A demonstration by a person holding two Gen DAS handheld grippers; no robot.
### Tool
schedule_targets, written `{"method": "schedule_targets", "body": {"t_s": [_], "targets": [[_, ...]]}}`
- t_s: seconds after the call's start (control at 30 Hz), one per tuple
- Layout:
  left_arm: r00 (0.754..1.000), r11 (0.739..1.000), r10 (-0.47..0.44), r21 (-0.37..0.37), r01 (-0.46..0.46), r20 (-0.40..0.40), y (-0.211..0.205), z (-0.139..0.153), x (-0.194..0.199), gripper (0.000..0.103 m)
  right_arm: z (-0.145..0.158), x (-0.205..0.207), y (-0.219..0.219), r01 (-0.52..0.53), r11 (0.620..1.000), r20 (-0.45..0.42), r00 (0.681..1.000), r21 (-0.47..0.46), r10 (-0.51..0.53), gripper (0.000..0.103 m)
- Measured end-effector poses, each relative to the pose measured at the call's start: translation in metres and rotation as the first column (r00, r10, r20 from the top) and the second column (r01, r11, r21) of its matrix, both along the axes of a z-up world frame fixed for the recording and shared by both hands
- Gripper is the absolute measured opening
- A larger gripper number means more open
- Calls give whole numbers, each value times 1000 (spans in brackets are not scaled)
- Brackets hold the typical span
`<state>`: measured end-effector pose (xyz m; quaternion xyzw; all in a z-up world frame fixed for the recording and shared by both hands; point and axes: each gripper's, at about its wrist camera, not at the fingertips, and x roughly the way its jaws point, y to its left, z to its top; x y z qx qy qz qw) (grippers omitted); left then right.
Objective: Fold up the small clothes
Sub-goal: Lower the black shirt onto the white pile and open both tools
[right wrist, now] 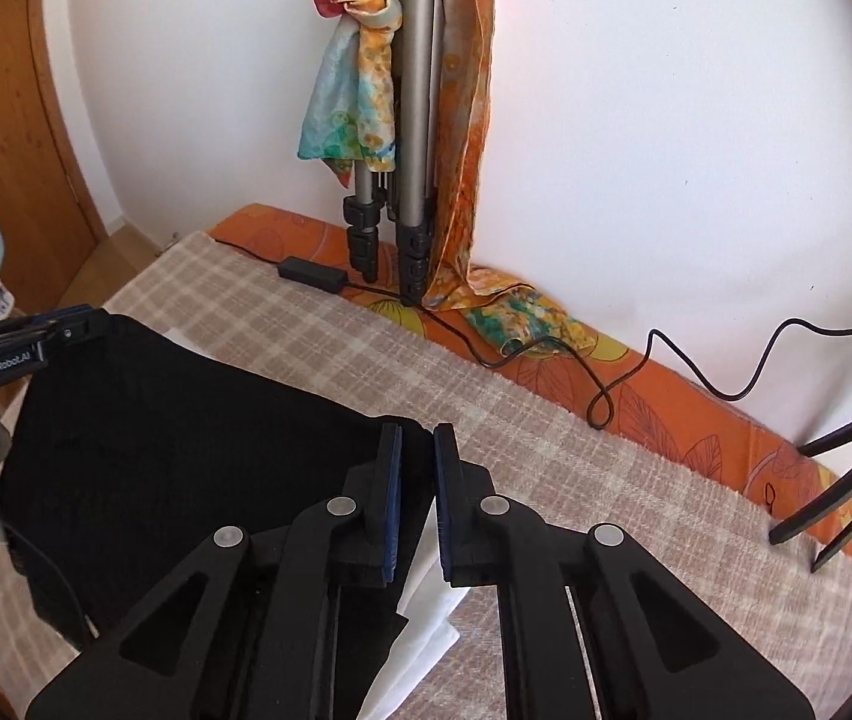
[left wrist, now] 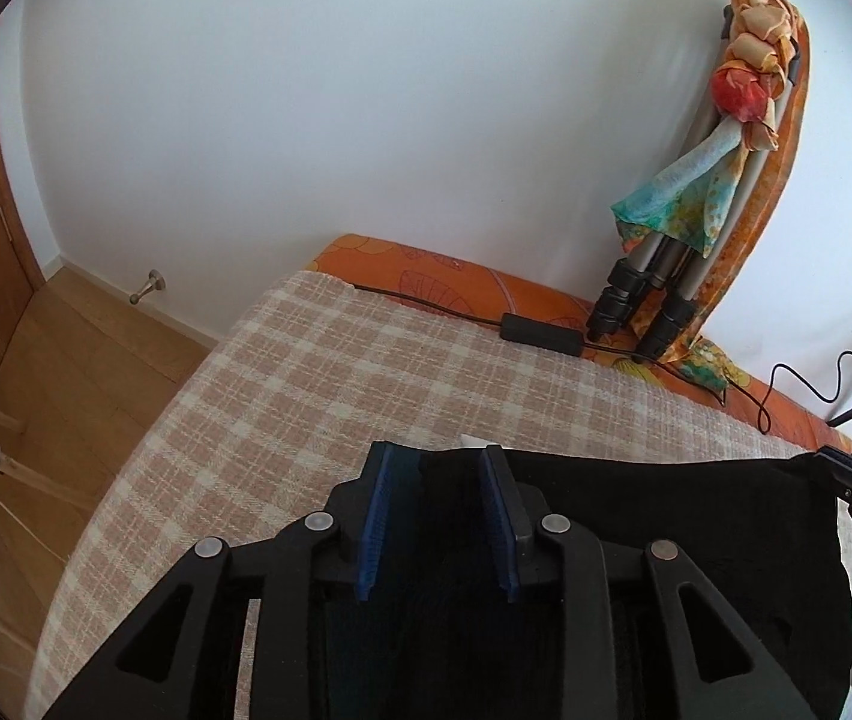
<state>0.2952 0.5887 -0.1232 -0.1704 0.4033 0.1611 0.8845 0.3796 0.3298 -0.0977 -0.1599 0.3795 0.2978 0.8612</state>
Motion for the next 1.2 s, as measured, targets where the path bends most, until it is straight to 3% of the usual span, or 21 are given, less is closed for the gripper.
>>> {"method": "schedule_targets", "body": {"t_s": [0.07, 0.13, 0.17, 0.3, 0.53, 0.6, 0.97, 1.2], "targets": [[999, 999, 32, -22, -32, 17, 9, 3, -7, 35, 3, 0, -6, 17, 999, -23, 1000, 32, -16, 14], [999, 999, 34, -27, -33, 31, 13, 9, -15, 36, 8, -1, -14, 28, 998, -41, 999, 59, -25, 29], [999, 999, 27, -26, -26, 36, 12, 13, -19, 37, 12, -5, -17, 35, 997, -29, 999, 65, -33, 30], [998, 999, 0, -34, 2, 59, 7, 31, -42, 45, 26, -17, -37, 31, 991, -57, 998, 132, -24, 31], [996, 999, -33, -15, 34, 80, -23, 64, -87, 50, 53, -59, -68, 4, 986, -41, 999, 168, 3, 33], [995, 999, -41, -10, 42, 90, -36, 75, -103, 57, 61, -73, -77, 2, 984, -31, 1000, 178, 4, 40], [982, 995, -81, 69, 70, 169, -124, 141, -188, 71, 97, -150, -125, -37, 981, 38, 999, 193, 31, 40], [968, 991, -100, 108, 76, 231, -177, 169, -242, 90, 111, -199, -153, -65, 977, 89, 995, 204, 47, 51]]}}
